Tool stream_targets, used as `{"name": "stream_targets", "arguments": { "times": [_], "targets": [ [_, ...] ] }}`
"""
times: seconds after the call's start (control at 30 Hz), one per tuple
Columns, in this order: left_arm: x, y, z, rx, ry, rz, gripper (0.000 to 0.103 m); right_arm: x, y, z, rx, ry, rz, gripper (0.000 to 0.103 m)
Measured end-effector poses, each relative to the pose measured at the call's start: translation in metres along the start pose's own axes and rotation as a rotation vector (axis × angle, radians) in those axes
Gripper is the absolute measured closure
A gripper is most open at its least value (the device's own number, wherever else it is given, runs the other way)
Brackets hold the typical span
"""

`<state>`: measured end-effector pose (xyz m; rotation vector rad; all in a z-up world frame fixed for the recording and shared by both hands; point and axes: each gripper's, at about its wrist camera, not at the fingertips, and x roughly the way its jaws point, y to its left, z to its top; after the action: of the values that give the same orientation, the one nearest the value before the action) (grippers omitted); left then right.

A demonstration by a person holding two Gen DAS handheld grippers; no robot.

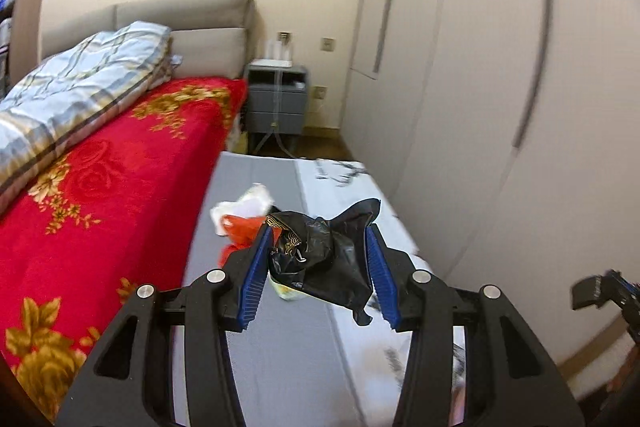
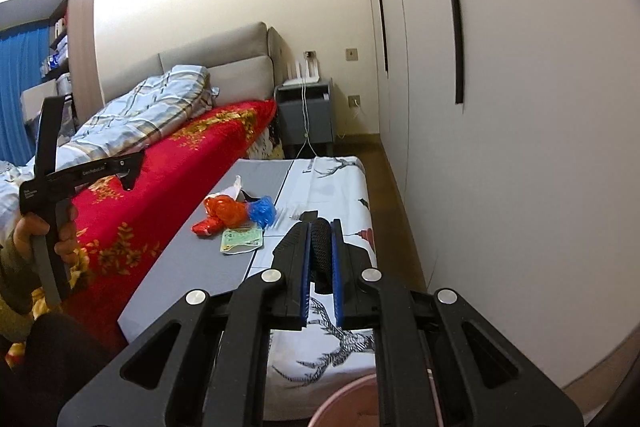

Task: Collect trash
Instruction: 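Carry the black cloth with the left gripper over the pink bin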

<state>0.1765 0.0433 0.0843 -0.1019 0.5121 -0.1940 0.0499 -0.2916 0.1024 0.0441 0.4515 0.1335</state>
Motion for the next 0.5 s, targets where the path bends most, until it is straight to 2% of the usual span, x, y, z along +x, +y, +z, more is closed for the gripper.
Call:
{"name": "stream_targets", "arguments": {
  "times": [0.2, 0.3, 0.5],
  "targets": [
    [-0.034, -0.065, -0.03, 0.05, 0.037, -0.105, 0.057, -0.042, -0.012, -0.021, 0.025, 0.012, -0.031, 0.094],
    [-0.038, -0.096, -0.052, 0.076, 0.069, -0.158, 0.056, -0.058, -0.022, -0.037, 0.061, 0.03, -0.059, 0.094],
    [-0.031, -0.136, -0.09, 0.106, 0.137, -0.233, 0.056, -0.067, -0.037, -0.068, 0.123, 0.077, -0.118, 0.094]
  ]
}}
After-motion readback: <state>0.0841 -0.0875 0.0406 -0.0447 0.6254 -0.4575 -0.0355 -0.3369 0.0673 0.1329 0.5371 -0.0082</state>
